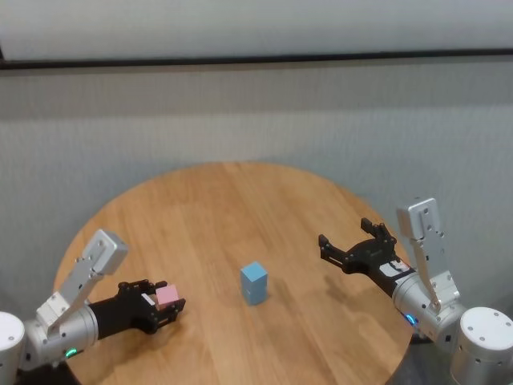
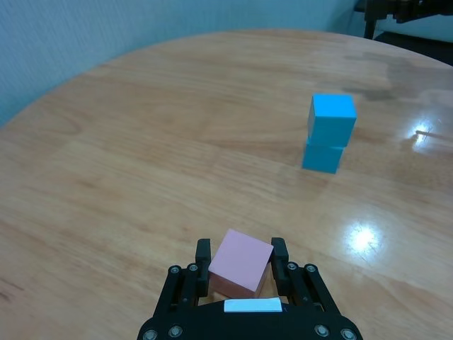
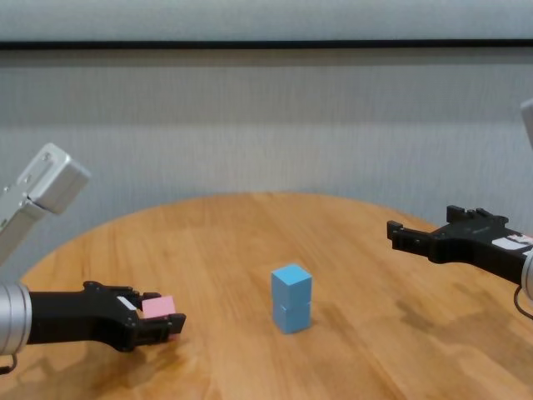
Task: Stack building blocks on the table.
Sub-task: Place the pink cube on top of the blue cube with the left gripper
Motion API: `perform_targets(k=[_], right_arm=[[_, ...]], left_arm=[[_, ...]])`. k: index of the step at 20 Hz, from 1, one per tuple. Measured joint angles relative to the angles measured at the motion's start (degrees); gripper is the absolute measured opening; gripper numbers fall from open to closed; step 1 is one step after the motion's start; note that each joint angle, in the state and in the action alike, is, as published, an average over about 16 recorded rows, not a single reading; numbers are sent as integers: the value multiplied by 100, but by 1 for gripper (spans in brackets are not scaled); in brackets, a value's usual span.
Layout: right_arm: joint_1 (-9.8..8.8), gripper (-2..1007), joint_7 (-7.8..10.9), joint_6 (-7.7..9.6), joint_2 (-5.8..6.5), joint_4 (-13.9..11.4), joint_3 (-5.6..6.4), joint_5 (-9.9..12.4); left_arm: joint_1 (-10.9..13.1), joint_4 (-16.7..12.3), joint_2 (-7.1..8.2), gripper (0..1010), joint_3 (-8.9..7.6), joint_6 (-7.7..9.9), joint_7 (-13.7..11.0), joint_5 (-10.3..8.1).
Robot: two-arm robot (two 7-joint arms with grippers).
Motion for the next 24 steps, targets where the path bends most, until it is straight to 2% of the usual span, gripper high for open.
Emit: perform_targets(k=[6,9,17,24], right_arm=[[0,1005,0,0,0,0,0,0],[0,1005,0,0,0,0,0,0],[0,1005,0,0,0,0,0,0],[0,1005,0,0,0,0,0,0]], left_arm=[[40,-369,124,528,-86,122,78,-42],[59,-649,211,528,-121,250,139,-48],[67,-1409,395,528,-134,846,391,27],[41,-1850,414,528,-49,1397,619,189]])
